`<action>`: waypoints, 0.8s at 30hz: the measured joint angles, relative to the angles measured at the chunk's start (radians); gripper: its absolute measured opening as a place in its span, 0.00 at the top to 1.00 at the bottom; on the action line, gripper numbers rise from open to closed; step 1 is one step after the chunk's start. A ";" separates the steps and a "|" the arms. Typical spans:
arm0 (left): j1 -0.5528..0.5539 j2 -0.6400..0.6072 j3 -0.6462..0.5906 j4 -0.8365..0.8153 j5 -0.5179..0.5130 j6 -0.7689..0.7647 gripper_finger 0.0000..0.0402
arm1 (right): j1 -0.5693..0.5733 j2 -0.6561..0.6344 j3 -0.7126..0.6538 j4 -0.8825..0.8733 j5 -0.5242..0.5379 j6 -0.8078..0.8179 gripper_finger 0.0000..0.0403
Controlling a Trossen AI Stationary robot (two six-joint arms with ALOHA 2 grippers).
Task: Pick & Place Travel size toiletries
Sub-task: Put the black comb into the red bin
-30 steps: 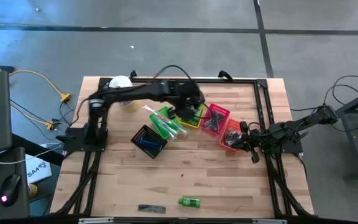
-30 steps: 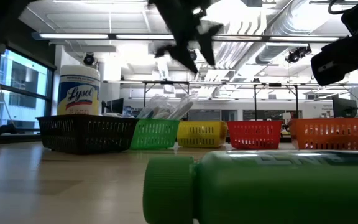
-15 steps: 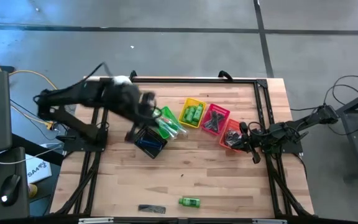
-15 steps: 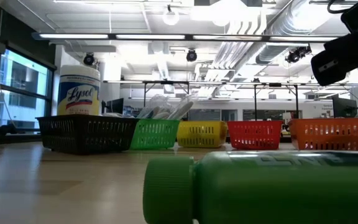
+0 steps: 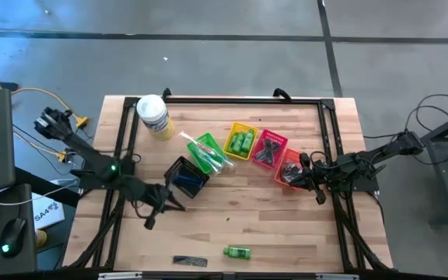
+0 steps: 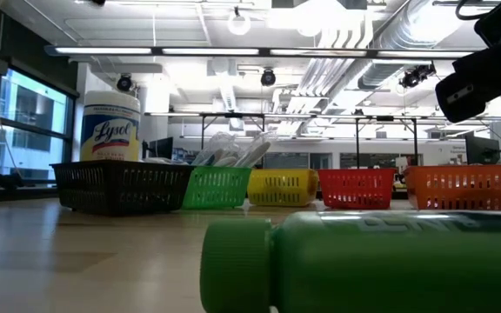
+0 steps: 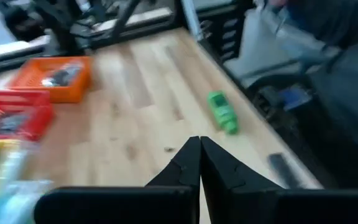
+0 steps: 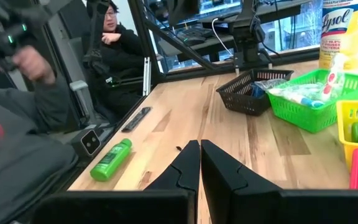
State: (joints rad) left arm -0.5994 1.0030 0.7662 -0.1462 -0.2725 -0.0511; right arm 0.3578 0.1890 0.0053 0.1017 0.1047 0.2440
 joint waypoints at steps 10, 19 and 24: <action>-0.162 0.206 -0.156 0.217 -0.002 -0.219 1.00 | 0.000 0.000 0.000 -0.012 0.027 0.022 0.98; -0.258 0.513 -0.024 0.283 0.191 -0.392 1.00 | 0.000 0.000 0.000 -0.008 0.027 0.024 0.98; -0.266 0.636 0.087 0.289 0.282 -0.384 1.00 | 0.000 0.000 0.000 -0.008 0.027 0.022 0.98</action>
State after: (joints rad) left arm -0.8650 1.6391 0.8534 0.1424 0.0093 -0.4349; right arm 0.3576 0.1890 0.0053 0.0933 0.1318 0.2657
